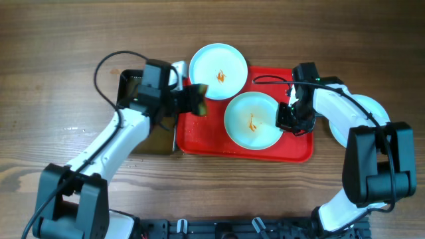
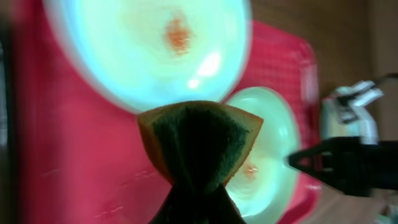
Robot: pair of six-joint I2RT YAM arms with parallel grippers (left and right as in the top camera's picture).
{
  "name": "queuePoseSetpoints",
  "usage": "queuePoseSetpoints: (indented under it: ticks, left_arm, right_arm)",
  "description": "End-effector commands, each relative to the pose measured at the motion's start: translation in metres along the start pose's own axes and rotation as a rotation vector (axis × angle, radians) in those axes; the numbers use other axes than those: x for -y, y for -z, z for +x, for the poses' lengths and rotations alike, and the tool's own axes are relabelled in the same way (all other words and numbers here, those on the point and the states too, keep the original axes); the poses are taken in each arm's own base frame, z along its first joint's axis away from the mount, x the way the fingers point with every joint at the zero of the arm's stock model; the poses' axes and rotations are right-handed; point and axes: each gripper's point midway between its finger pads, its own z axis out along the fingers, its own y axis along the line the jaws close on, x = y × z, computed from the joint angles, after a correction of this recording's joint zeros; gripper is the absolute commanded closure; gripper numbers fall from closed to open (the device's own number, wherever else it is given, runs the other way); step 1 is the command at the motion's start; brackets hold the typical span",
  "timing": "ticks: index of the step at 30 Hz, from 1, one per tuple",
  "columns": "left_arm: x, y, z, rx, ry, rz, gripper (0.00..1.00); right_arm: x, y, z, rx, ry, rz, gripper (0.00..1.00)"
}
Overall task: Clean dirty plates on tray and stack at the side
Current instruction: 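Scrub the moved plate with the sponge in the left gripper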
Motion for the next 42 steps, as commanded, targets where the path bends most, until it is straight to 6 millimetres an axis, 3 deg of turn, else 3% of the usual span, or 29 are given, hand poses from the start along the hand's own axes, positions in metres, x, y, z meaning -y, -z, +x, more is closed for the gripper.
queuePoseSetpoints:
  ticks: [1, 8, 15, 19, 26, 30, 32, 34, 38, 42]
  left_arm:
    - [0.038, -0.022, 0.015, -0.045, 0.051, 0.104, 0.96]
    - [0.090, -0.082, 0.052, -0.139, 0.092, 0.280, 0.96]
    - [0.112, -0.124, 0.077, -0.172, 0.185, 0.370, 0.96]
    - [0.108, -0.143, 0.085, -0.168, 0.227, 0.366, 0.96]
    - [0.068, -0.156, 0.096, -0.166, 0.137, 0.220, 0.96]
    - [0.039, -0.144, 0.093, -0.192, 0.088, 0.133, 0.96]
    - [0.028, -0.130, 0.078, -0.156, 0.025, 0.074, 0.96]
    - [0.032, -0.116, 0.065, -0.122, -0.020, 0.070, 0.96]
    - [0.062, -0.072, 0.045, -0.068, -0.069, 0.111, 0.96]
    - [0.058, -0.028, 0.033, -0.049, -0.143, 0.073, 0.96]
  right_arm:
    - [0.001, -0.004, 0.001, -0.010, 0.021, 0.006, 0.96]
    - [0.001, -0.004, 0.001, -0.010, 0.021, 0.006, 0.96]
    - [0.001, -0.004, 0.001, -0.010, 0.020, 0.006, 0.96]
    - [0.001, -0.004, 0.002, -0.011, 0.020, 0.006, 0.96]
    - [0.001, -0.004, 0.002, -0.011, 0.020, 0.006, 0.96]
    - [0.001, -0.004, 0.001, -0.011, 0.021, 0.006, 0.96]
    - [0.001, -0.004, 0.002, -0.011, 0.021, 0.006, 0.96]
    - [0.001, -0.004, 0.001, -0.010, 0.021, 0.006, 0.96]
    - [0.001, -0.004, 0.001, -0.011, 0.021, 0.007, 0.96]
    - [0.001, -0.004, 0.001, -0.010, 0.021, 0.006, 0.96]
